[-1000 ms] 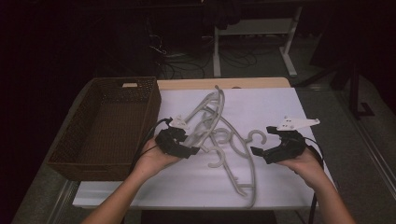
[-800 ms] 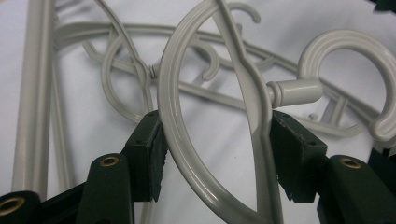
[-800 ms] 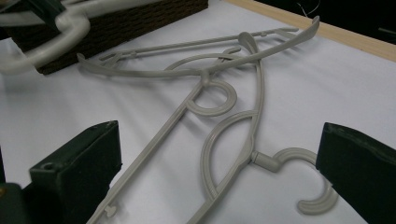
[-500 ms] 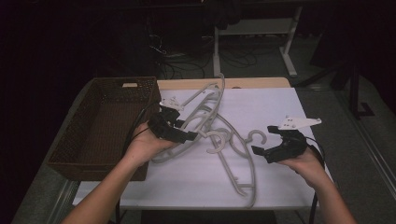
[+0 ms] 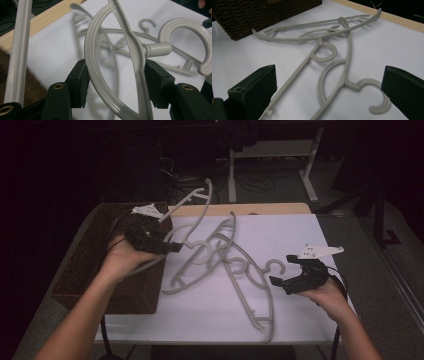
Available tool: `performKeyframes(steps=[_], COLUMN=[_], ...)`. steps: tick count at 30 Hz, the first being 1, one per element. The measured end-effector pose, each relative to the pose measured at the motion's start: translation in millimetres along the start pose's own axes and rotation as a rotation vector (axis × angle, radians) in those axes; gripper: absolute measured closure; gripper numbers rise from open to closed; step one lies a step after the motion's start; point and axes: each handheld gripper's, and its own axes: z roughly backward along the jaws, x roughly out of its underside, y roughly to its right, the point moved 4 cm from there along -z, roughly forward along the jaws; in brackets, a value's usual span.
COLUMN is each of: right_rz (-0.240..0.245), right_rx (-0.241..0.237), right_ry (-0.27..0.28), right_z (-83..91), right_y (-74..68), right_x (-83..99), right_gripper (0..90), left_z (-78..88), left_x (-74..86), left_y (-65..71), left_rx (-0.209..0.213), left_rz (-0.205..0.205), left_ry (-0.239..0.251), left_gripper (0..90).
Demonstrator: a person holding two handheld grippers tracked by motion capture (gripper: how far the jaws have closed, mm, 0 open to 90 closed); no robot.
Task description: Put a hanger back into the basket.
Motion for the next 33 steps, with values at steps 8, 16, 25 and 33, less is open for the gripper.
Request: performKeyframes(steps=[8,16,25,33], right_rz=[0.000,-0.004,-0.008,-0.009], right_rx=[0.001,0.004,0.008,0.009], right_ry=[-0.006,-0.015,-0.020,-0.023], right_z=[-1.8,-3.6,-5.2,-5.3], right_y=[0.6,1.3,2.2,2.6], right_x=[0.5,1.8,2.4,3.0], right_gripper=[0.0,0.0,0.0,0.0], left_z=[29.7,51.1,48.6,29.8], left_x=[33.8,76.1,106.6,117.4], left_y=[-41.1,-83.1,-110.6,-116.4], left_rx=[-0.041,-0.078,-0.048,-0.033], left_rz=[0.041,0.110,0.150,0.155], left_ry=[-0.023,-0.049,-0.054,-0.095], left_gripper=[41.8,41.8,41.8,41.7])
